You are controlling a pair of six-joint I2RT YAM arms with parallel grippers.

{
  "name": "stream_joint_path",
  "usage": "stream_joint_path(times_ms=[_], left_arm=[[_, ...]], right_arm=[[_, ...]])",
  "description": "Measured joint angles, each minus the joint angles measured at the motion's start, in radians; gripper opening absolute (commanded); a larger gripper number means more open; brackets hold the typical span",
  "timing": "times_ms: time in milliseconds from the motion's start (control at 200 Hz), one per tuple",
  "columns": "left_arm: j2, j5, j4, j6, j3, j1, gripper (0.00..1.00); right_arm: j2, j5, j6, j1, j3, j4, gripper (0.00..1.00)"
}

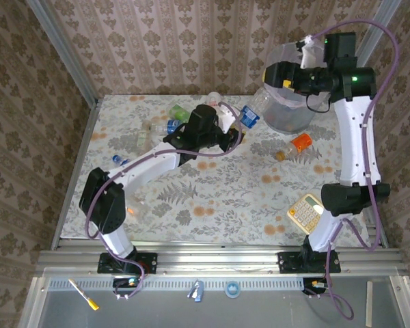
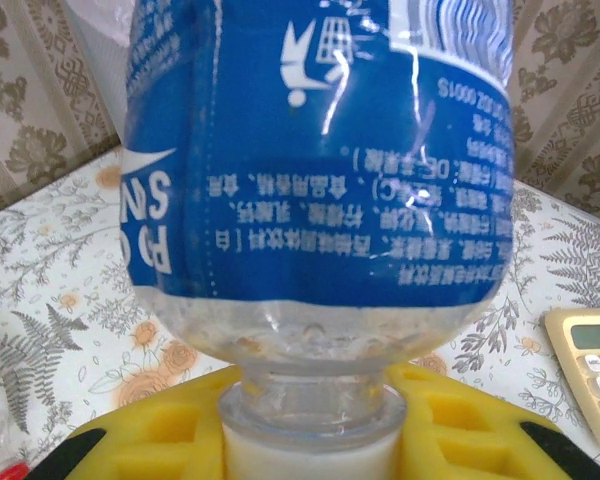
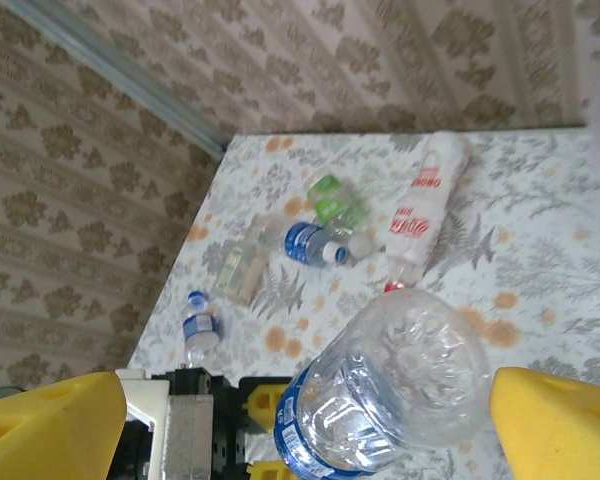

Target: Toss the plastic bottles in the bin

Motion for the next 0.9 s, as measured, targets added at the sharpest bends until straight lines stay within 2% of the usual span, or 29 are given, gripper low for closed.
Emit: stream_joint_path(times_ms=[520,900], left_arm=[[-0.027,0.011,0.002,0.027,0.0,0.0,0.22],[-0.043,0.026,0.021,0.046,0.0,-0.004,0.21]], right_arm=[[0.007,0.005,-0.039,0.026,-0.008,-0.085,0.93],[0.029,0.016,-0.053,0.042,-0.026,-0.111,0.85]])
